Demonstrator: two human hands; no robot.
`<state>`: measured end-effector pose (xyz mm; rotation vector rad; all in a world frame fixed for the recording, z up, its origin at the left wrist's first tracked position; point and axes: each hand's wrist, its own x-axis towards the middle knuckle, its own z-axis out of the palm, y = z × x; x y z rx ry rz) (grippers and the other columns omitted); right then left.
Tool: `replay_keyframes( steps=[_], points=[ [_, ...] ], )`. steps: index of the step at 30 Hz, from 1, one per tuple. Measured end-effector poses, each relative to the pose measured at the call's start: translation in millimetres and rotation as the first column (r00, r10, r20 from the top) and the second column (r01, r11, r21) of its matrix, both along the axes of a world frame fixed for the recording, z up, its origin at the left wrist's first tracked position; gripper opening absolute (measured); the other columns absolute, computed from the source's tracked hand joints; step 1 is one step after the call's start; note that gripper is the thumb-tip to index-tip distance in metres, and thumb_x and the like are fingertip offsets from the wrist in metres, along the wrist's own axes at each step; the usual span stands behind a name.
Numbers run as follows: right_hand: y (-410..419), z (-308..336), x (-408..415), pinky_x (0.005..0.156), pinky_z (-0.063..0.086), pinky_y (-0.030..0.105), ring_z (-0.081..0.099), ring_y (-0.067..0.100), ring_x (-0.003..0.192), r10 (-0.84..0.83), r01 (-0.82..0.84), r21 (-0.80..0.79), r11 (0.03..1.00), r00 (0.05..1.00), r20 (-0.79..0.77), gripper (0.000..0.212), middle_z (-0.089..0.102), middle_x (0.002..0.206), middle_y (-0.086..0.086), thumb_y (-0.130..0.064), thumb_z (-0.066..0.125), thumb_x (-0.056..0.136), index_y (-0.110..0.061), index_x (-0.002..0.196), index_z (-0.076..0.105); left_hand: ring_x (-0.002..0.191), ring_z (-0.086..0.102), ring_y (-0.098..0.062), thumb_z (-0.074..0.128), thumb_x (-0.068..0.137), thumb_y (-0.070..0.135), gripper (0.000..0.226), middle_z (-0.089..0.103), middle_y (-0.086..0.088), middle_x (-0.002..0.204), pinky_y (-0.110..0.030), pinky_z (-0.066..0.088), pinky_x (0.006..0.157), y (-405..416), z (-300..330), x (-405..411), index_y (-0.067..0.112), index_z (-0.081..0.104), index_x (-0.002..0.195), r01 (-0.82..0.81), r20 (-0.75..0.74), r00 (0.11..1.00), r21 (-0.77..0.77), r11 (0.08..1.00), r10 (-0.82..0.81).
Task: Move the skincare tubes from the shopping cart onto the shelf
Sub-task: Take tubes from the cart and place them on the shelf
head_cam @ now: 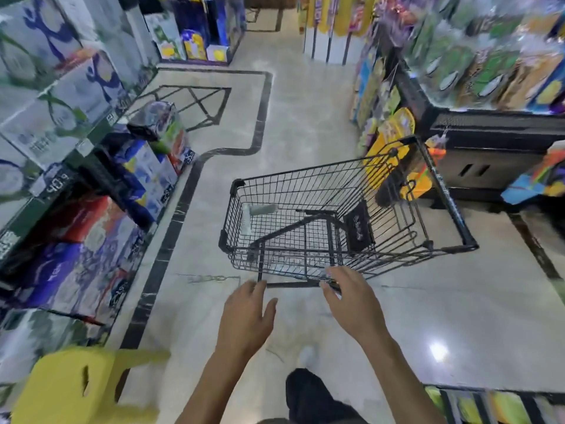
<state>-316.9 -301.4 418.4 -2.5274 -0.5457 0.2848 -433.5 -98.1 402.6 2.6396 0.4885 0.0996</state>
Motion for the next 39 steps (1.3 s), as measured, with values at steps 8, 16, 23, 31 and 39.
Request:
replay_keyframes(
  steps=[8,16,23,31,39],
  points=[
    [9,-24,101,0.113,0.042,0.036,0.049,0.016,0.135,0.042,-0.051,-0.065,0.997,0.99,-0.136,0.04,0.057,0.141,-0.009,-0.045,0.051,0.104,-0.027,0.139,0.059,0.111,0.06,-0.032,0.051,0.099,0.039,0.042,0.062,-0.01,0.121,-0.045,0.052,0.091,36,-2,158,0.013,0.057,0.131,-0.031,-0.057,0.998,-0.032,0.999,0.029],
    [93,-53,214,0.109,0.043,0.038,0.049,0.016,0.134,0.164,-0.193,-0.11,0.975,0.96,-0.228,0.04,0.057,0.14,-0.008,-0.043,0.051,0.104,-0.025,0.139,0.058,0.113,0.057,-0.028,0.055,0.1,0.037,0.042,0.062,-0.008,0.124,-0.042,0.051,0.09,81,-40,225,0.013,0.056,0.134,-0.188,-0.165,0.973,-0.14,0.972,0.164],
    [218,-105,313,0.111,0.04,0.036,0.048,0.018,0.136,0.274,-0.334,-0.181,0.925,0.916,-0.292,0.045,0.056,0.146,-0.002,-0.041,0.049,0.106,-0.021,0.146,0.054,0.123,0.054,-0.025,0.054,0.1,0.035,0.046,0.057,-0.004,0.135,-0.039,0.047,0.099,145,-109,261,0.014,0.052,0.141,-0.321,-0.313,0.918,-0.234,0.918,0.242],
    [335,-214,381,0.078,0.056,0.035,0.062,0.02,0.093,-0.168,0.185,-0.058,0.981,0.666,-0.727,0.028,0.066,0.11,-0.007,-0.041,0.058,0.103,-0.025,0.125,0.061,0.134,0.048,-0.03,0.053,0.101,0.032,0.059,0.051,-0.015,0.145,-0.045,0.043,0.108,222,-221,359,0.005,0.038,0.151,-0.506,-0.472,0.814,-0.29,0.812,0.339],
    [410,-368,438,0.099,0.058,0.044,0.064,0.026,0.098,-0.328,0.681,-0.184,0.709,0.087,-0.941,0.028,0.063,0.113,0.015,-0.024,0.068,0.099,-0.008,0.119,0.06,0.136,0.046,-0.035,0.06,0.099,0.021,0.065,0.044,-0.02,0.149,-0.052,0.043,0.112,258,-352,433,0.004,0.029,0.154,-0.66,-0.521,0.723,-0.324,0.678,0.455]
  ],
)
